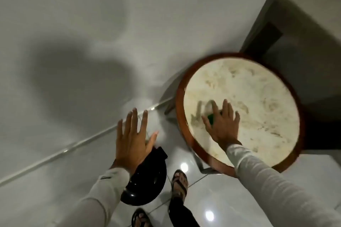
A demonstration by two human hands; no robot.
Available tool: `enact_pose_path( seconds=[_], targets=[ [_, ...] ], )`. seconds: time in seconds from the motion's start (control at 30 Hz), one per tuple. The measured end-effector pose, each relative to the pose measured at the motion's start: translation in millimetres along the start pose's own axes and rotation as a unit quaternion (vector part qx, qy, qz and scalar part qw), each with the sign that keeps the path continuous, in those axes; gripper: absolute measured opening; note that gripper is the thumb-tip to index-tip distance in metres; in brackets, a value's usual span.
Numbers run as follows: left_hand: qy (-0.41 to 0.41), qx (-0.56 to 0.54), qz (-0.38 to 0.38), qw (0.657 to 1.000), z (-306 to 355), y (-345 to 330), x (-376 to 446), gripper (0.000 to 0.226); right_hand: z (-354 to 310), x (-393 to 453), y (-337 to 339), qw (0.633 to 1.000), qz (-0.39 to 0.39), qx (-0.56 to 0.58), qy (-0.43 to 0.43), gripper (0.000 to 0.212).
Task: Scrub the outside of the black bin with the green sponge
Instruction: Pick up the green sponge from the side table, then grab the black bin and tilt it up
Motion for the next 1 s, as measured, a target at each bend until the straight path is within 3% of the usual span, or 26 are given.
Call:
enact_pose_path(
  seconds=[0.03,0.13,0.2,0.27,0.43,0.53,0.6,0.67,0.83,1.0],
  targets=[
    [0.001,-0.001,-0.039,0.999,5.2,-46.0,-5.7,0.083,20.2,1.4,-33.6,0.999,-0.007,-0.001,-0.031,0.074],
    [-0.003,0.02,-0.133,0.991,17.2,-147.1,-28.0,0.081,52.9,0.1,-75.9,0.993,0.069,0.03,-0.088,0.068],
    [-0.032,0.014,-0.2,0.979,30.3,-213.5,-39.8,0.08,61.1,-2.8,-91.3,0.988,0.128,0.035,-0.084,0.056],
    [-0.069,0.026,-0.218,0.973,43.3,-253.6,-38.6,0.077,62.4,-1.0,-86.0,0.98,0.186,0.023,-0.068,0.051],
    [-0.13,0.094,-0.308,0.938,52.9,-350.7,-52.5,0.063,73.1,-1.7,-102.0,0.975,0.215,0.015,-0.061,0.048],
    [-0.134,0.092,-0.284,0.945,37.3,-362.2,-57.2,0.043,82.2,4.7,-105.1,0.97,0.198,0.12,-0.071,0.063],
    [-0.126,0.062,-0.266,0.954,21.7,-347.9,-56.2,0.044,67.4,1.5,-91.4,0.954,0.215,0.206,-0.042,0.049],
    [-0.09,0.007,-0.204,0.975,-12.6,-322.0,-61.4,0.049,31.0,-14.8,-69.9,0.937,0.241,0.253,-0.022,0.033],
    [0.071,-0.057,-0.072,0.993,-130.9,-257.7,-125.8,0.04,-116.5,-73.5,-89.8,0.917,0.191,0.342,0.07,0.038],
    [0.191,-0.107,0.049,0.975,-214.5,-232.4,-193.9,0.056,-220.9,-161.4,-249.5,0.878,-0.069,0.474,0.002,0.043]
  ],
)
Point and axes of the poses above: each hand's wrist, its own x-axis towards the middle knuckle, its own y-axis out of the back of the hand, z = x × y, the point moved 10 cm from there along x, towards the middle knuckle, and after that the axes turned 13 degrees about z, right-handed, at the moved point
